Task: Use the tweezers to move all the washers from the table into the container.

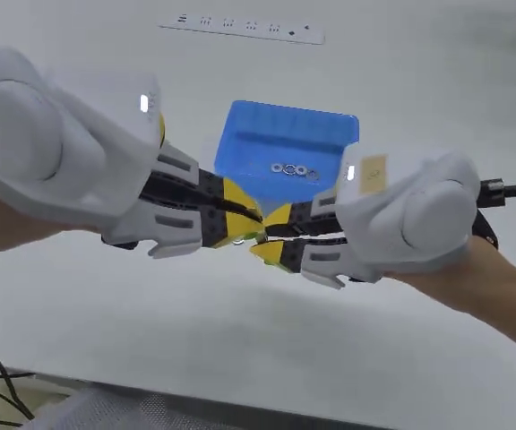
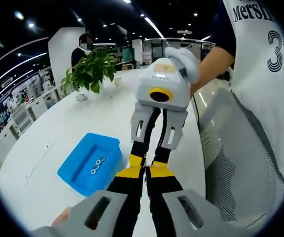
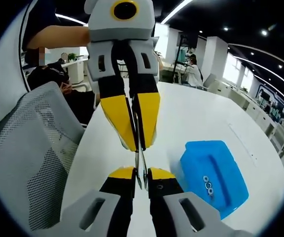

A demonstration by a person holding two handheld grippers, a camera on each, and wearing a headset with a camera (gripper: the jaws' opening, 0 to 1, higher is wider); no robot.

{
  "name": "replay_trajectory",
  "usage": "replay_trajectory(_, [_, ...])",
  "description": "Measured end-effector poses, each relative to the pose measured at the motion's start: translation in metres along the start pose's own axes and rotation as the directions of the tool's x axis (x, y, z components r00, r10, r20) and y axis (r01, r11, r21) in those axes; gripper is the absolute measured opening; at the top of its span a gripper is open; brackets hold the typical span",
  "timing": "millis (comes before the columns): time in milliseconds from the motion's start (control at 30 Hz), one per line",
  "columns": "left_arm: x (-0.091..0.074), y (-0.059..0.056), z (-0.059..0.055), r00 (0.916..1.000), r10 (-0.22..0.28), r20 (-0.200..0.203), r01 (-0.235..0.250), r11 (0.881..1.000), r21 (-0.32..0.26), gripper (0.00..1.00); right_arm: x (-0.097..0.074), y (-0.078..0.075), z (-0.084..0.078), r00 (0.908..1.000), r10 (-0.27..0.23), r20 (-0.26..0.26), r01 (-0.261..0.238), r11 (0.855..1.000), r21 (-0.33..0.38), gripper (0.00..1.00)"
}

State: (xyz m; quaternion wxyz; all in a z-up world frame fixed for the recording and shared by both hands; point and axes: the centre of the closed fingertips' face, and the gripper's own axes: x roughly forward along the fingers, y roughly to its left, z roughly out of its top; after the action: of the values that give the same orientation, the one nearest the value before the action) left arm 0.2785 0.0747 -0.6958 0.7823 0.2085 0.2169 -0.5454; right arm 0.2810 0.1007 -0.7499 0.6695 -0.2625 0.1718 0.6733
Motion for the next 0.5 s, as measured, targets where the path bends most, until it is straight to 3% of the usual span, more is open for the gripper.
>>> replay_trajectory(500, [0.012, 0.01, -0.007, 0.9997, -0.023, -0.012, 0.023, 1.0, -0.018, 0.07, 0.004, -0.011, -0.014, 0.9996, -0.004, -0.028, 0.005, 1.0, 0.023, 0.11])
